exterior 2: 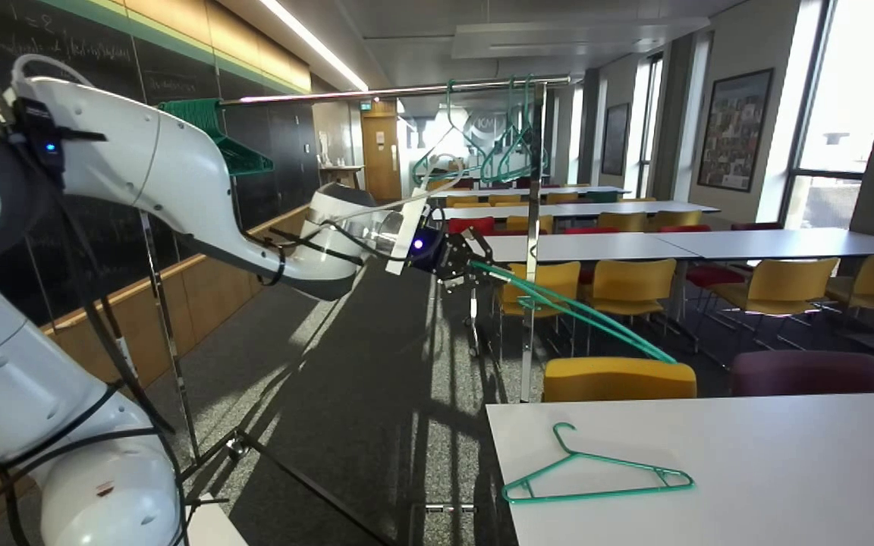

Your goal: Pick up a coat hanger from the rack and put it on the table

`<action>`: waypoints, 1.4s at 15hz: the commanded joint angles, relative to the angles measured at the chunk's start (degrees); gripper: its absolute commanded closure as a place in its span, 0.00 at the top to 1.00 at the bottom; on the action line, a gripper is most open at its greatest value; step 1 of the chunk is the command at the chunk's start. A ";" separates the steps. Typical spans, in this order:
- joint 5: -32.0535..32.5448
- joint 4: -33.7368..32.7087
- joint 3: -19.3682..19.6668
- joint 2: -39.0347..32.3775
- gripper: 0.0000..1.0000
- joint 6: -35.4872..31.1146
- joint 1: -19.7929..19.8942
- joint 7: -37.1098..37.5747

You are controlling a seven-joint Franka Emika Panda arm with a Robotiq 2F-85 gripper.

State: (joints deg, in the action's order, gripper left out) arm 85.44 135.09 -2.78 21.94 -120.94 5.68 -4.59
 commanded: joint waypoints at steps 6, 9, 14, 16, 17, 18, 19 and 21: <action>20.12 -7.68 1.25 -15.86 0.01 11.89 -3.15 20.42; 11.05 -6.59 -0.03 -13.93 0.01 12.92 -5.79 25.71; 2.85 -5.19 -1.15 -8.65 0.01 12.07 -9.46 35.06; 2.16 -3.88 -0.76 -7.29 0.01 10.33 -9.95 41.04; 1.50 -3.10 -0.42 -6.78 0.01 9.08 -10.11 44.01; 0.65 -1.95 -0.02 -6.57 0.01 7.59 -10.07 45.31; 0.04 -1.05 0.24 -6.53 0.01 6.67 -9.92 46.86; -1.11 0.65 1.23 -7.07 0.01 3.81 -9.48 48.53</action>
State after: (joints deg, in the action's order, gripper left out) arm 85.78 132.41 -3.10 13.10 -113.41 -3.96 41.09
